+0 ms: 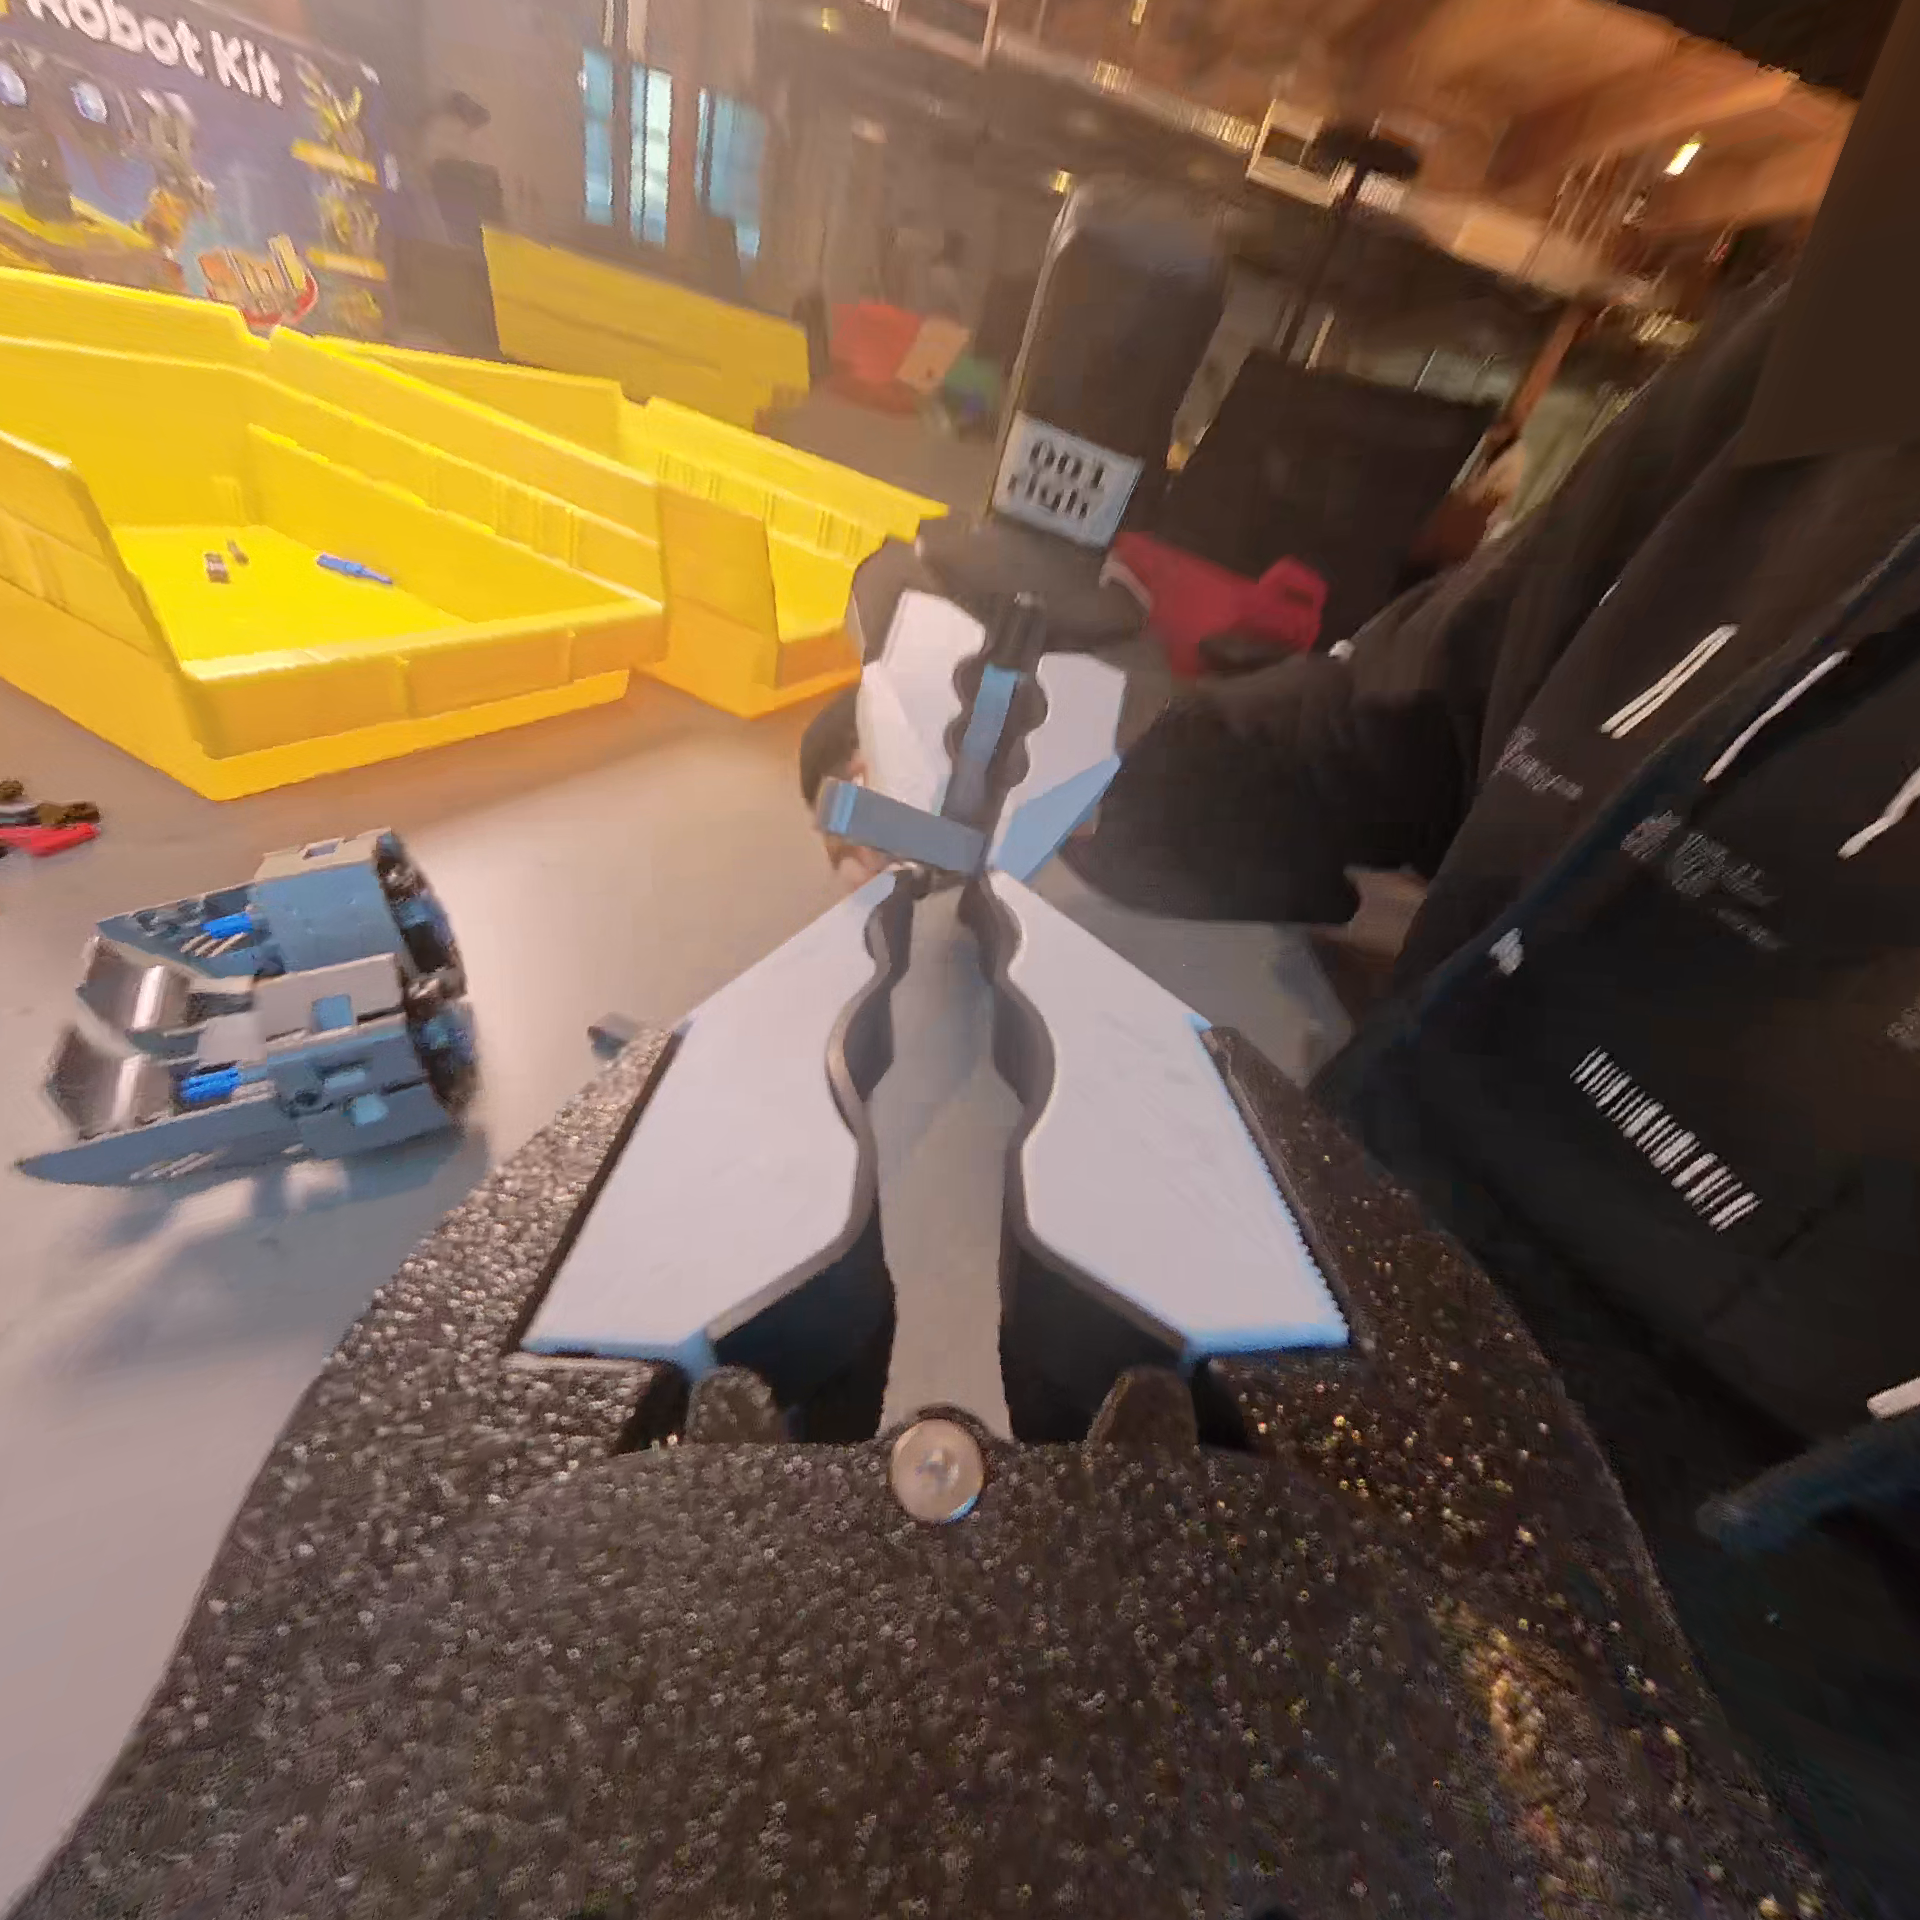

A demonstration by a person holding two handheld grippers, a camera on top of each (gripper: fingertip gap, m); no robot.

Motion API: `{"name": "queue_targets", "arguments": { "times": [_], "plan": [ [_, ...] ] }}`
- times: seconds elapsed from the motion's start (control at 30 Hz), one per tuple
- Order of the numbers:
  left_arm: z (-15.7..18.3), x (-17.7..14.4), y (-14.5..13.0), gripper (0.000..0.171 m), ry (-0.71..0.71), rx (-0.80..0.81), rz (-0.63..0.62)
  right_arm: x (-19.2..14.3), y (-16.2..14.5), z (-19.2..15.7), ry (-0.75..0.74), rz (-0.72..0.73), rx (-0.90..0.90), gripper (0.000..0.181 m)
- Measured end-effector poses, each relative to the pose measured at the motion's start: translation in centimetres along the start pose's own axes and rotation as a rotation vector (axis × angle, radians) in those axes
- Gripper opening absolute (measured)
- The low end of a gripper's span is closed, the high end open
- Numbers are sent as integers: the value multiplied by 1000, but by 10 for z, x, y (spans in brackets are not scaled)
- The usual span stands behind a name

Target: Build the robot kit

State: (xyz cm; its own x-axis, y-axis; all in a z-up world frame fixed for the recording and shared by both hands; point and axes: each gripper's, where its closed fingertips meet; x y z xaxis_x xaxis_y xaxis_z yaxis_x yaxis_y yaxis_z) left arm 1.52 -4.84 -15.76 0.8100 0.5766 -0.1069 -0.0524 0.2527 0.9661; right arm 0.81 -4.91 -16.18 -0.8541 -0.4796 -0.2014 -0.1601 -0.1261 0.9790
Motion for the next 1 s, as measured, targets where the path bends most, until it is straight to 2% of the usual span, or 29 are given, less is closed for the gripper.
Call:
{"name": "queue_targets", "arguments": {
  "times": [0.03, 0.1, 0.2, 0.4, 0.63, 0.9, 1.0],
  "plan": [
    [-5, -3, -8, 20, 26, 41, -54, 0, -7, -2, 20, -53, -2, 6],
    [-17, -12, -25, 26, 72, 112, -174, -2, -27, -8, 58, -189, 2, 5],
    [-41, -26, -35, 30, 182, 197, -242, -2, -62, -20, 114, -387, 12, 5],
    [-32, -23, -52, 29, 133, 244, -337, 4, -94, -32, 142, -573, 12, 6],
    [-23, -19, -60, 31, 119, 264, -375, 5, -90, -27, 124, -525, 33, 18],
    [-52, -27, -26, 51, 282, 164, -217, -5, -66, -7, 69, -366, 54, 26],
    [-60, -31, -29, 53, 309, 159, -235, -10, -69, -3, 62, -372, 60, 29]
  ]
}}
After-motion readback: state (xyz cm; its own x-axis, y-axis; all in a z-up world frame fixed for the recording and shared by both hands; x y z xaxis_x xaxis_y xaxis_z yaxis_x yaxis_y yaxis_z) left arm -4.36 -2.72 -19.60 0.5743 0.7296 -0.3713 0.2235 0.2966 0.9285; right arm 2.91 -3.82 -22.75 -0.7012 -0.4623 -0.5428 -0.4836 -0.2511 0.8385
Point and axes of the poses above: each gripper's, where its closed fingertips meet, x out along the fingers, y out of its top, z = x × y across the jaws, and after that the axes turned 10 degrees about y, right-handed
